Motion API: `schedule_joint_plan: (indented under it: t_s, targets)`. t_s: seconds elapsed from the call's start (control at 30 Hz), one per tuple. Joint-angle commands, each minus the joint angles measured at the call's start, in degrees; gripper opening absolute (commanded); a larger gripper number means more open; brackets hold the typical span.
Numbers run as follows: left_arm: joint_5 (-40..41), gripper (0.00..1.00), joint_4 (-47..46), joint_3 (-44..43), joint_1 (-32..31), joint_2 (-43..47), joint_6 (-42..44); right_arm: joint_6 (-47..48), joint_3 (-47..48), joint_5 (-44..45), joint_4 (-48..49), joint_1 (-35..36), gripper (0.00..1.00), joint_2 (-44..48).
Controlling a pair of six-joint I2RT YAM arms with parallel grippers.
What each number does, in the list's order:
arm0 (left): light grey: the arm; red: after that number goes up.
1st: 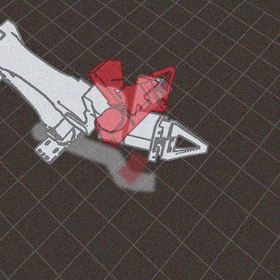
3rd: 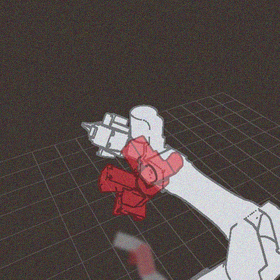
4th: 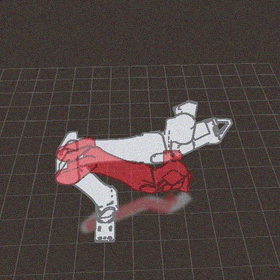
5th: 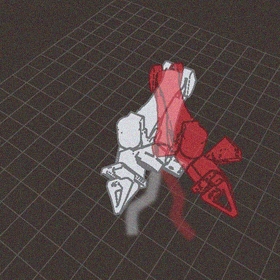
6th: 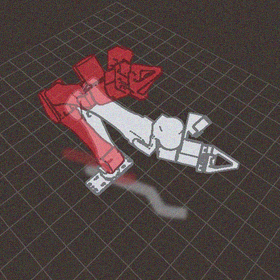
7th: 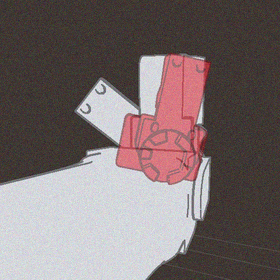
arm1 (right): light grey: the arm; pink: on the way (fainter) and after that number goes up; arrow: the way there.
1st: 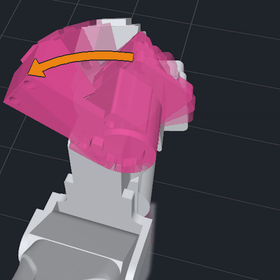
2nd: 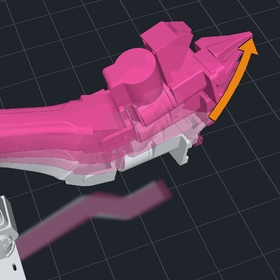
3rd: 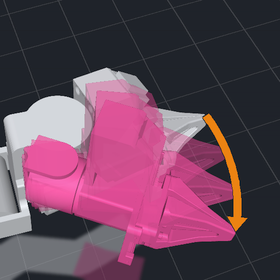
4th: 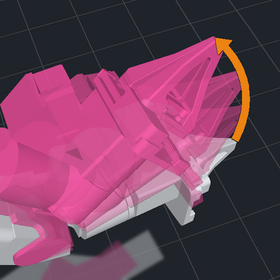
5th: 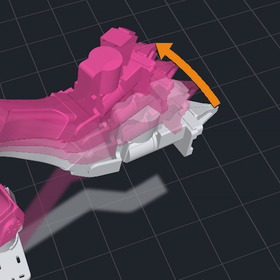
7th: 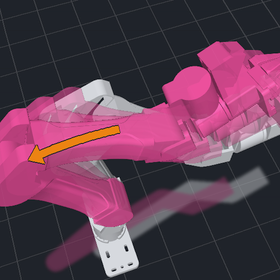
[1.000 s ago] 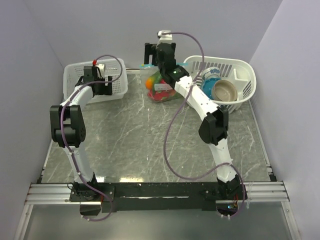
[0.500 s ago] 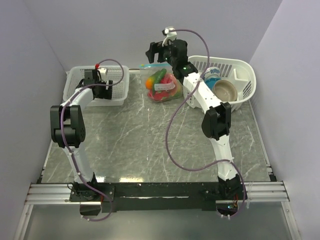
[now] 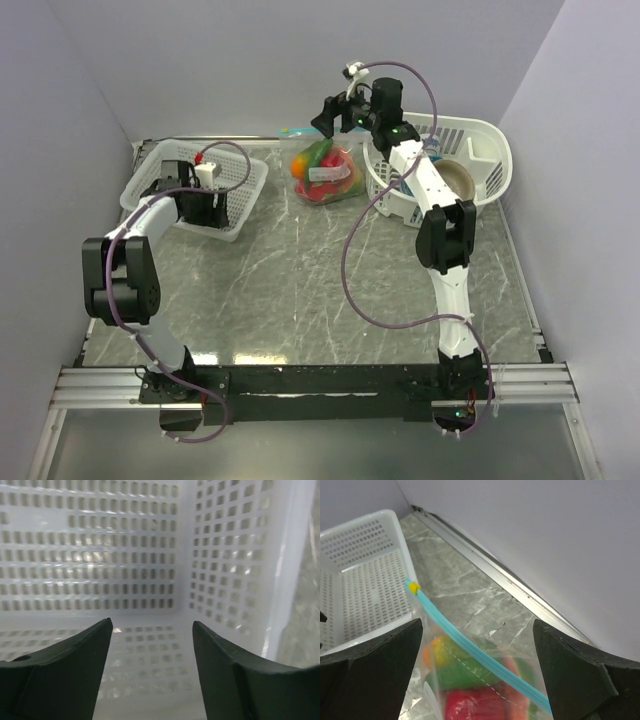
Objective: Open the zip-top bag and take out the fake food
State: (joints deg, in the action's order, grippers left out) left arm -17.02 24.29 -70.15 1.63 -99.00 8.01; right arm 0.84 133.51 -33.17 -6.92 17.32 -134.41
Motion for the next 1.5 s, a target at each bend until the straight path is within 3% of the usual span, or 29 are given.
schedule_joint_plan:
  t_s: [0.0,0.1,0.17,0.23,0.33,0.43,0.57,0.63,0.67,0.8,1.1,1.2,1.33,1.47]
  targets:
    - [-11.43,0.7,8.65,-0.25,-0.75,3.72,1.83,5.48,0.6,-2.25,-2.66,1.13,0.99,-1.2]
    - [-15.66,0.7,14.71,-2.09,-1.28,5.3,4.29,6.45,1.66,-3.04,-3.36,0.79,0.99,-2.35]
    - [-15.86,0.75,17.61,-4.8,-1.19,7.58,5.0,5.93,1.84,-4.0,-3.37,0.43,0.98,-3.14]
    - [-13.93,0.79,18.51,-8.31,-1.28,9.78,4.13,5.84,2.01,-5.5,-3.71,0.34,0.98,-3.66]
    - [-9.82,0.94,18.43,-12.02,0.39,14.09,1.49,6.28,1.93,-6.12,-4.33,0.26,0.95,-4.19]
    - [-0.97,0.99,12.46,-12.91,5.04,17.78,-1.94,6.01,0.53,-7.43,-4.94,0.17,0.84,-3.41]
    - [8.65,0.99,3.4,-9.83,15.13,15.18,-3.7,5.84,-3.59,-9.01,-5.3,0.08,0.57,-0.95]
    - [11.03,0.99,0.59,-9.74,16.56,12.01,-2.48,6.1,-5.62,-9.46,-5.39,0.34,0.46,1.41]
    - [12.78,0.99,-0.55,-9.48,16.83,8.68,-1.78,6.19,-7.46,-9.2,-5.39,0.52,0.32,2.21]
    - [12.71,0.99,-4.87,-12.89,16.57,-0.12,0.16,6.1,-11.78,-7.54,-5.91,1.48,0.09,6.61]
    - [15.08,0.99,-0.65,-35.13,15.51,-19.64,-2.37,7.68,-19.08,-3.66,-6.62,5.35,0.04,17.76]
    - [12.89,0.97,-2.3,-34.36,14.11,-19.13,-4.66,7.95,-21.01,-3.4,-5.83,6.76,0.02,21.19]
    - [16.92,0.98,-7.85,-26.38,9.98,-16.93,-3.53,7.07,-23.56,-4.01,-3.55,8.16,0.02,24.89]
    - [19.1,0.95,-8.56,-26.61,9.27,-19.55,-2.74,4.96,-25.4,-7.78,-1.26,8.52,0.01,28.84]
